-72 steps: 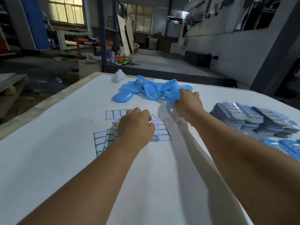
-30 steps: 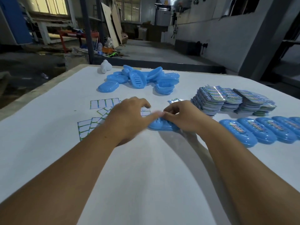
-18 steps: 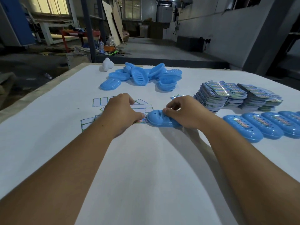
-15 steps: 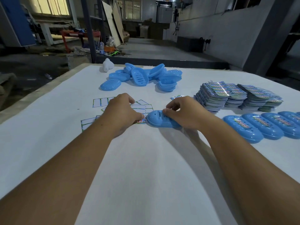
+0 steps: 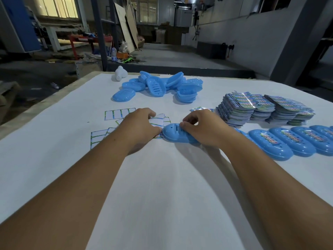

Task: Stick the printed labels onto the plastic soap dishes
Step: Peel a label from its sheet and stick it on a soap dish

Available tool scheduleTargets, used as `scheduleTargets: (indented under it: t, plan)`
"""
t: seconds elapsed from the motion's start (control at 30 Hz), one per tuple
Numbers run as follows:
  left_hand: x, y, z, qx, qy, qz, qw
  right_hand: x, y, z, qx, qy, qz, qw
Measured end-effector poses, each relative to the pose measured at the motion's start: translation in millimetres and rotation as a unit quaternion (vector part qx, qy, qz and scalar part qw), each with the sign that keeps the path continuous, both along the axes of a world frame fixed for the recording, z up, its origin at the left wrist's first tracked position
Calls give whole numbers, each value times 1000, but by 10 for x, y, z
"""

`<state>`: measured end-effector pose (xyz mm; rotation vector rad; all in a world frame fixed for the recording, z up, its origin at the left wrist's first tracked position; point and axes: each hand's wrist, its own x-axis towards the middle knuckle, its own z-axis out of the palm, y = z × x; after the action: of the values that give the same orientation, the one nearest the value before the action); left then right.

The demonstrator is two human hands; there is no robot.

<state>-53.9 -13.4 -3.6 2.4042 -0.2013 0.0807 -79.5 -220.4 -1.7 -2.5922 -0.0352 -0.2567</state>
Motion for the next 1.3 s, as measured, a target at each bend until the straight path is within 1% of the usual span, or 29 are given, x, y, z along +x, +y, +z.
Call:
scheduleTargets:
  t: [0.17,0.23,0.3,0.37,0.43,0.53,0.57,0.6,0.63,0.73,0.83,1.13,1.3]
  plan:
    - [-23,-47,-30,-44,-55,24,997,12,9,-3,-5,-3,-1,1000]
    - [-9,-71,-27,-94,-67,33,993,12,6,-7,-2,-12,-3,1000]
    - [-1,-90,3,-171,-61,48,982,3,13,-6,12,-39,-7,999]
    - [0,-104,53,-230,-68,59,969,-12,50,8,47,-82,-4,996]
    - [2,-118,102,-285,-66,64,954,-35,123,34,94,-105,14,990]
    - [-19,-160,129,-421,0,28,907,-69,233,59,166,-83,61,981]
    - [-30,-175,127,-449,16,16,893,-77,254,63,182,-76,73,978]
    - [-41,-192,123,-461,25,6,887,-80,259,67,195,-76,77,975]
    - [-44,-204,119,-459,27,2,888,-78,254,72,209,-79,74,972]
    - [-53,-218,131,-407,10,13,913,-52,214,87,247,-90,43,964]
    - [-81,-210,146,-355,-2,6,935,-24,191,86,237,-99,29,966]
    - [-124,-180,162,-320,-8,-11,947,13,174,79,227,-94,6,969]
    - [-152,-161,173,-321,-5,-23,947,18,162,72,235,-94,-6,967]
